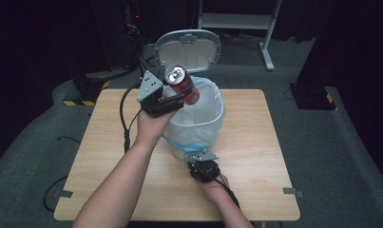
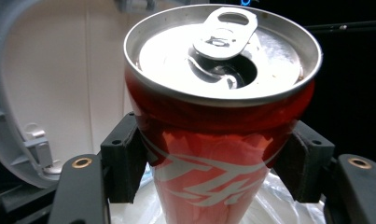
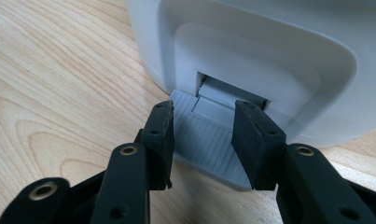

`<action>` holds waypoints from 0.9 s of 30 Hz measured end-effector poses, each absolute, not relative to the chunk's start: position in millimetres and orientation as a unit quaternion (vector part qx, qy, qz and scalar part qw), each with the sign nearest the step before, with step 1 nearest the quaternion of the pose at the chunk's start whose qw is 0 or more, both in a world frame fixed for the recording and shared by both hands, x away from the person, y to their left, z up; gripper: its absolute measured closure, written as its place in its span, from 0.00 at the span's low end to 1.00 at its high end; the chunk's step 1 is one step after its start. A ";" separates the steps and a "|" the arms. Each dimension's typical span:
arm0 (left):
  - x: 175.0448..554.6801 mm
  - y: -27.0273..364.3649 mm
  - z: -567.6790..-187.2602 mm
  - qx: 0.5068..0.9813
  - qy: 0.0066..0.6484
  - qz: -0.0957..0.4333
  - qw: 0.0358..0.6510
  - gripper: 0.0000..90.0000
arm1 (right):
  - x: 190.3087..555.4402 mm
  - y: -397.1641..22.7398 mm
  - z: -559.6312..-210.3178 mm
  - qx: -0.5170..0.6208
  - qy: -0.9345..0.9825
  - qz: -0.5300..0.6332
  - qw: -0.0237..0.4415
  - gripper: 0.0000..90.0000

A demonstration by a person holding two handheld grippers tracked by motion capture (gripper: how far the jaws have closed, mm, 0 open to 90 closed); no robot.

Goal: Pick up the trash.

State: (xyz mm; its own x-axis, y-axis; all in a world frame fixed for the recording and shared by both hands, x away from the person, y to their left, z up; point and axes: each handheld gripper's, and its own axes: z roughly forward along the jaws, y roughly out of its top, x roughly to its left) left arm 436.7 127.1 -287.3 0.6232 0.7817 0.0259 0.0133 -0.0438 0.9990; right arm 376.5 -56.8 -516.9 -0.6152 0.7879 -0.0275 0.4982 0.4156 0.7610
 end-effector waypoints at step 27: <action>416.0 136.2 -295.6 0.667 0.302 0.318 0.602 0.19 | 375.9 -56.5 -516.7 0.394 0.818 0.371 0.194 0.65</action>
State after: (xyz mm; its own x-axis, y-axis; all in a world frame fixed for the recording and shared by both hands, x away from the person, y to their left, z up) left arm 416.0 136.2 -295.6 0.6157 0.7857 0.0605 0.0197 -0.0920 0.9956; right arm 375.9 -56.5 -516.7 -0.6145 0.7885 -0.0241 0.5012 0.4139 0.7600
